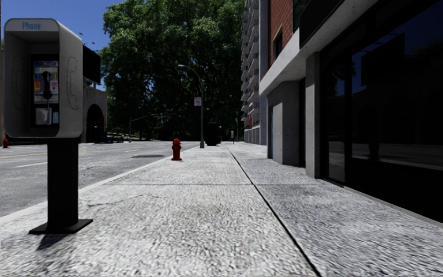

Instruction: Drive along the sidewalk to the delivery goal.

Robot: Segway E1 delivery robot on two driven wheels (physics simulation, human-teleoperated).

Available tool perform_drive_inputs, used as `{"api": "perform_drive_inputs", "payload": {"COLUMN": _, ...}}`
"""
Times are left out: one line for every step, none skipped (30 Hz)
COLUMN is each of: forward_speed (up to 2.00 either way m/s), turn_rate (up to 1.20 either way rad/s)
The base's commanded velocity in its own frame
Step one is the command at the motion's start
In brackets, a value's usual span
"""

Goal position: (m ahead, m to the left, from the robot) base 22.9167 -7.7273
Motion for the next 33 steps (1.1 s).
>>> {"api": "perform_drive_inputs", "payload": {"forward_speed": 2.00, "turn_rate": 0.00}}
{"api": "perform_drive_inputs", "payload": {"forward_speed": 2.00, "turn_rate": 0.00}}
{"api": "perform_drive_inputs", "payload": {"forward_speed": 2.00, "turn_rate": 0.00}}
{"api": "perform_drive_inputs", "payload": {"forward_speed": 2.00, "turn_rate": 0.00}}
{"api": "perform_drive_inputs", "payload": {"forward_speed": 2.00, "turn_rate": -0.06}}
{"api": "perform_drive_inputs", "payload": {"forward_speed": 2.00, "turn_rate": -0.06}}
{"api": "perform_drive_inputs", "payload": {"forward_speed": 2.00, "turn_rate": -0.17}}
{"api": "perform_drive_inputs", "payload": {"forward_speed": 2.00, "turn_rate": -0.20}}
{"api": "perform_drive_inputs", "payload": {"forward_speed": 2.00, "turn_rate": -0.21}}
{"api": "perform_drive_inputs", "payload": {"forward_speed": 2.00, "turn_rate": -0.21}}
{"api": "perform_drive_inputs", "payload": {"forward_speed": 2.00, "turn_rate": -0.24}}
{"api": "perform_drive_inputs", "payload": {"forward_speed": 2.00, "turn_rate": -0.27}}
{"api": "perform_drive_inputs", "payload": {"forward_speed": 2.00, "turn_rate": -0.31}}
{"api": "perform_drive_inputs", "payload": {"forward_speed": 2.00, "turn_rate": -0.31}}
{"api": "perform_drive_inputs", "payload": {"forward_speed": 2.00, "turn_rate": -0.32}}
{"api": "perform_drive_inputs", "payload": {"forward_speed": 2.00, "turn_rate": -0.33}}
{"api": "perform_drive_inputs", "payload": {"forward_speed": 2.00, "turn_rate": -0.33}}
{"api": "perform_drive_inputs", "payload": {"forward_speed": 2.00, "turn_rate": -0.33}}
{"api": "perform_drive_inputs", "payload": {"forward_speed": 2.00, "turn_rate": -0.33}}
{"api": "perform_drive_inputs", "payload": {"forward_speed": 2.00, "turn_rate": -0.33}}
{"api": "perform_drive_inputs", "payload": {"forward_speed": 2.00, "turn_rate": -0.33}}
{"api": "perform_drive_inputs", "payload": {"forward_speed": 2.00, "turn_rate": -0.33}}
{"api": "perform_drive_inputs", "payload": {"forward_speed": 2.00, "turn_rate": -0.33}}
{"api": "perform_drive_inputs", "payload": {"forward_speed": 2.00, "turn_rate": -0.23}}
{"api": "perform_drive_inputs", "payload": {"forward_speed": 2.00, "turn_rate": 0.00}}
{"api": "perform_drive_inputs", "payload": {"forward_speed": 2.00, "turn_rate": 0.00}}
{"api": "perform_drive_inputs", "payload": {"forward_speed": 2.00, "turn_rate": 0.00}}
{"api": "perform_drive_inputs", "payload": {"forward_speed": 2.00, "turn_rate": 0.00}}
{"api": "perform_drive_inputs", "payload": {"forward_speed": 2.00, "turn_rate": 0.00}}
{"api": "perform_drive_inputs", "payload": {"forward_speed": 2.00, "turn_rate": 0.00}}
{"api": "perform_drive_inputs", "payload": {"forward_speed": 1.98, "turn_rate": 0.00}}
{"api": "perform_drive_inputs", "payload": {"forward_speed": 1.97, "turn_rate": 0.00}}
{"api": "perform_drive_inputs", "payload": {"forward_speed": 1.97, "turn_rate": 0.00}}
